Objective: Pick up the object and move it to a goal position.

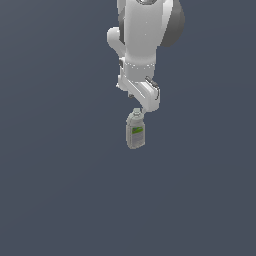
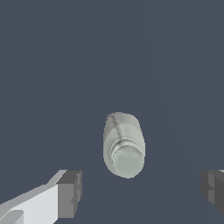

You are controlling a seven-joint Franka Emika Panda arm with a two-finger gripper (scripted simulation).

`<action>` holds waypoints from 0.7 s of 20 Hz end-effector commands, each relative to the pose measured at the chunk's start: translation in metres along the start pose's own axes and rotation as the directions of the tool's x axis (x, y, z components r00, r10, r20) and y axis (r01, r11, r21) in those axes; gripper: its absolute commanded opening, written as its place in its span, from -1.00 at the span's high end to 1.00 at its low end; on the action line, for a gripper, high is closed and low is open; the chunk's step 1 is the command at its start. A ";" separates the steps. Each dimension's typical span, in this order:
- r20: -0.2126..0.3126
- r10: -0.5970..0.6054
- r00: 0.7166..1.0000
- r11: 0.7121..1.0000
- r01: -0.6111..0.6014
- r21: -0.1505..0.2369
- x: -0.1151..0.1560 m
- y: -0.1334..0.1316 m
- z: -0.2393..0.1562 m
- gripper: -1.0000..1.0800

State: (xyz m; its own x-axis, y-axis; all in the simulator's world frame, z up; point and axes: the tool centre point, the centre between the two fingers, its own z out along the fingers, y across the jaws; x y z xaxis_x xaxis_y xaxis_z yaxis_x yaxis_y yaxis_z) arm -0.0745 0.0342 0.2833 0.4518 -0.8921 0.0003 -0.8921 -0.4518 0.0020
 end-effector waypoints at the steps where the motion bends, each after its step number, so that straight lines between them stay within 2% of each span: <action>1: 0.000 0.036 0.999 0.999 -0.036 0.001 -0.001 -0.001 0.001 -0.92; 14: 0.000 0.083 0.997 0.997 -0.083 0.002 -0.002 -0.002 0.006 -0.92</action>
State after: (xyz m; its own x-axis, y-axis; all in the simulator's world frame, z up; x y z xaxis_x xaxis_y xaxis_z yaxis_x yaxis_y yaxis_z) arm -0.0738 0.0363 0.2793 0.3763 -0.9265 0.0002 -0.9265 -0.3763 -0.0003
